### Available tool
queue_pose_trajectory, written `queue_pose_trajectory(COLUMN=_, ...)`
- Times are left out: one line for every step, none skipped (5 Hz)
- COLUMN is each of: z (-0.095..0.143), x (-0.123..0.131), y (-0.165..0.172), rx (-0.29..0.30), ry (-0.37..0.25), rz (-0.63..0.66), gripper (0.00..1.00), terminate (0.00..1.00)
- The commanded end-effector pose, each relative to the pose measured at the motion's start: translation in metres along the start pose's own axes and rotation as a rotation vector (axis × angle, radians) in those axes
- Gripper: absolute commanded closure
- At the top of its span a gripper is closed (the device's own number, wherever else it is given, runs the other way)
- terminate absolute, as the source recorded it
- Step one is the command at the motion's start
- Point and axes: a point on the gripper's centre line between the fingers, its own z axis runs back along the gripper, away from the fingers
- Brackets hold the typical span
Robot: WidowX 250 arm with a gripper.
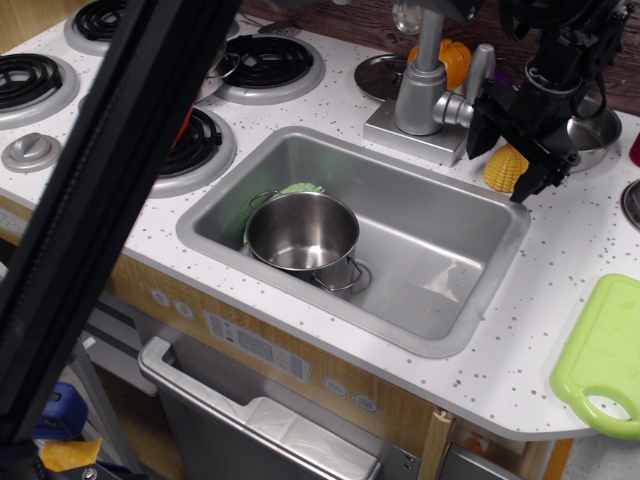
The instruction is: Put corn in pot which is in sink
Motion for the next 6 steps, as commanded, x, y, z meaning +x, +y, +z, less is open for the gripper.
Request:
queue_pose_trajectory(z=0.025, x=0.016, y=0.013, rx=0.026, ry=-0.088, rz=0.006, gripper=0.00, terminate=0.00)
queue_pose_trajectory(z=0.021, x=0.019, y=0.013, rx=0.014, ry=-0.115, rz=0.013, gripper=0.00, terminate=0.00)
queue_pose_trajectory(z=0.016, x=0.018, y=0.008, rx=0.000, ry=-0.139, rz=0.044, gripper=0.00, terminate=0.00)
queue_pose_trajectory(z=0.012, x=0.016, y=0.007, rx=-0.022, ry=-0.148, rz=0.073, gripper=0.00, terminate=0.00)
queue_pose_trajectory(z=0.010, x=0.016, y=0.007, rx=-0.034, ry=-0.152, rz=0.080, gripper=0.00, terminate=0.00)
queue_pose_trajectory(z=0.018, x=0.014, y=0.009, rx=-0.011, ry=-0.129, rz=0.073, gripper=0.00, terminate=0.00)
